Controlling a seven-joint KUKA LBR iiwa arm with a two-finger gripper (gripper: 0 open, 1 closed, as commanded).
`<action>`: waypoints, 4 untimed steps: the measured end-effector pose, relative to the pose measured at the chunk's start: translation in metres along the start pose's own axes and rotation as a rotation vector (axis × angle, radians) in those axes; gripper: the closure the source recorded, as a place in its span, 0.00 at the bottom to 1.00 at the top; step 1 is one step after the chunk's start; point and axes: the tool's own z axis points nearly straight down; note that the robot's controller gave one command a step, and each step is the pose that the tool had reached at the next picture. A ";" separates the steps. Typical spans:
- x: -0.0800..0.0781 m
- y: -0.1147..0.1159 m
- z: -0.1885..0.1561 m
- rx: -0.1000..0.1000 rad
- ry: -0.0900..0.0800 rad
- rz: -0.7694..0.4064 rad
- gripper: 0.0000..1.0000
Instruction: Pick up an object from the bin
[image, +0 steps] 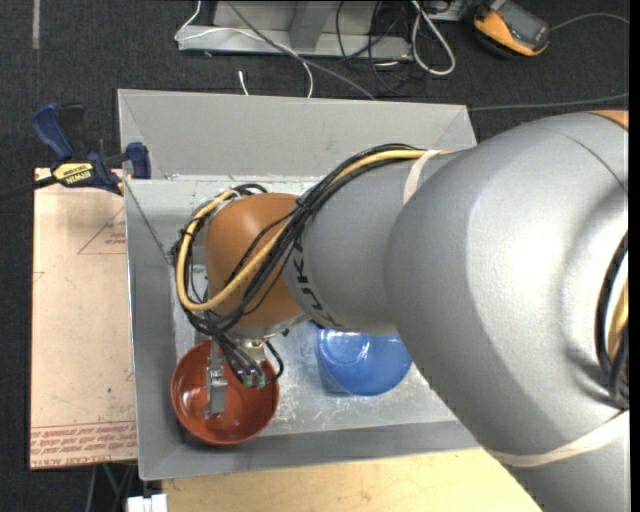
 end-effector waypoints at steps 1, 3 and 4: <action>0.019 0.010 0.004 -0.006 -0.021 -0.048 0.00; -0.001 0.005 0.009 -0.008 -0.038 -0.302 1.00; 0.004 -0.002 -0.085 -0.007 -0.032 -0.299 1.00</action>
Offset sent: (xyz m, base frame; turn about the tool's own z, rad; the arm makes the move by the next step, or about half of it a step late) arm -0.0078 0.0028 -0.0156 -0.3061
